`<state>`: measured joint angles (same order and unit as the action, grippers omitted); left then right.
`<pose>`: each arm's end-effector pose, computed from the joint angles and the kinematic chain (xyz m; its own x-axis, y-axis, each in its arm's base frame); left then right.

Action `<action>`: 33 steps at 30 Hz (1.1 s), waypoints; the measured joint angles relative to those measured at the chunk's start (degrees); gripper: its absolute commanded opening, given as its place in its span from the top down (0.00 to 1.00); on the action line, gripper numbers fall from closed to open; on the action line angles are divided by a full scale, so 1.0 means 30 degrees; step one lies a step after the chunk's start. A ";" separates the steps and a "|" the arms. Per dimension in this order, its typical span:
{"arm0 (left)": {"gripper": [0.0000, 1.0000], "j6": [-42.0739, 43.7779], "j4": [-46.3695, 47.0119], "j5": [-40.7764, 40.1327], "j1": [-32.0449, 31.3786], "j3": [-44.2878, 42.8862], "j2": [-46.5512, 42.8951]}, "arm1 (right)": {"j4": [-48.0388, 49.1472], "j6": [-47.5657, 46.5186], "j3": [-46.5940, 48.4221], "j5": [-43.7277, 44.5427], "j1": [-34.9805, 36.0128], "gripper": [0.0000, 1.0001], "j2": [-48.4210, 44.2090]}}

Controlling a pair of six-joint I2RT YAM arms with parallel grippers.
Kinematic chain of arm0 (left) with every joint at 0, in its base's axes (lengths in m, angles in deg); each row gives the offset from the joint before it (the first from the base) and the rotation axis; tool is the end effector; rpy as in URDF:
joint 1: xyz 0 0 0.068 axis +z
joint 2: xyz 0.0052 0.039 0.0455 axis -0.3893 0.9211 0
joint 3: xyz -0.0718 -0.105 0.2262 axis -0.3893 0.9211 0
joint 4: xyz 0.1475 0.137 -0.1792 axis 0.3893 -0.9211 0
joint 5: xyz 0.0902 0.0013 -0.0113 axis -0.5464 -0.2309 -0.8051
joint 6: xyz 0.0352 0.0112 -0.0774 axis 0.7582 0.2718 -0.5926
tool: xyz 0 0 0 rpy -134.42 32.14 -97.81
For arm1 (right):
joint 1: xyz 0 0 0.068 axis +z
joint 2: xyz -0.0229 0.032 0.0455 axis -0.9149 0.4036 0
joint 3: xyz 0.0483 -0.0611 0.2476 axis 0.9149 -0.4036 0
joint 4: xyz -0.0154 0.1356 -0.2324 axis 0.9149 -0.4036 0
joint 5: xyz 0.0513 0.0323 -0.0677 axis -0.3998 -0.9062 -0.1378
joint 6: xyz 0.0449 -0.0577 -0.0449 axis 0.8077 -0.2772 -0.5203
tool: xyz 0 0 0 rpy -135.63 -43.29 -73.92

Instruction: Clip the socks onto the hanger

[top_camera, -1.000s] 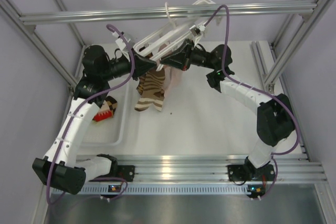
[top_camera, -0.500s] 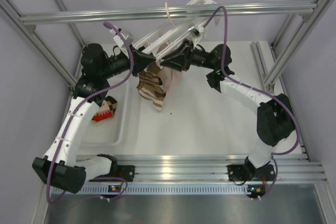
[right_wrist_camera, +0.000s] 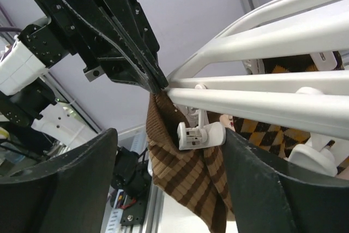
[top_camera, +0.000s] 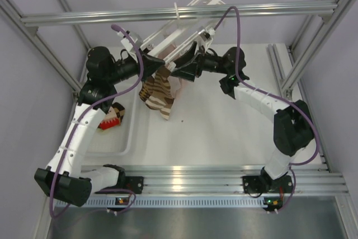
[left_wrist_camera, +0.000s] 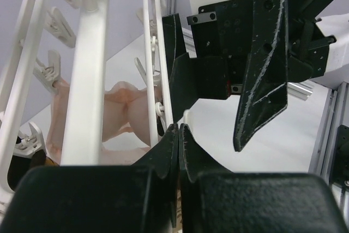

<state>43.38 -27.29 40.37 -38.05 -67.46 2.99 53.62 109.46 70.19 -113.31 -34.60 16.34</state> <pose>0.2737 -0.1274 0.4403 -0.0369 -0.0349 -0.9987 0.8480 0.5277 -0.0497 0.3236 0.2717 0.3697 -0.4280 0.2273 -0.8747 -0.9037 -0.0947 0.4176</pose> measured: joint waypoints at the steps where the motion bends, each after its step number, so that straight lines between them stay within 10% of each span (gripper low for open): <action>1: 1.00 0.0138 -0.0138 -0.0066 0.0000 0.0007 -0.0022 | -0.0022 0.0051 0.0000 0.0015 0.0000 0.21 0.0000; 31: 1.00 -0.0918 -0.2871 -0.6215 0.0029 0.2353 -0.2637 | -0.9056 -0.6368 -0.6258 0.4240 -0.1078 0.11 -0.8801; 33: 0.87 -0.1071 -0.2878 -0.6601 0.0029 0.2353 -0.2637 | -0.9923 -0.7016 -0.6266 0.4736 -0.1450 0.09 -0.9129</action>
<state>40.16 -35.92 20.57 -37.96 -60.40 -4.92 23.85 88.41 51.39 -99.11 -38.95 -11.05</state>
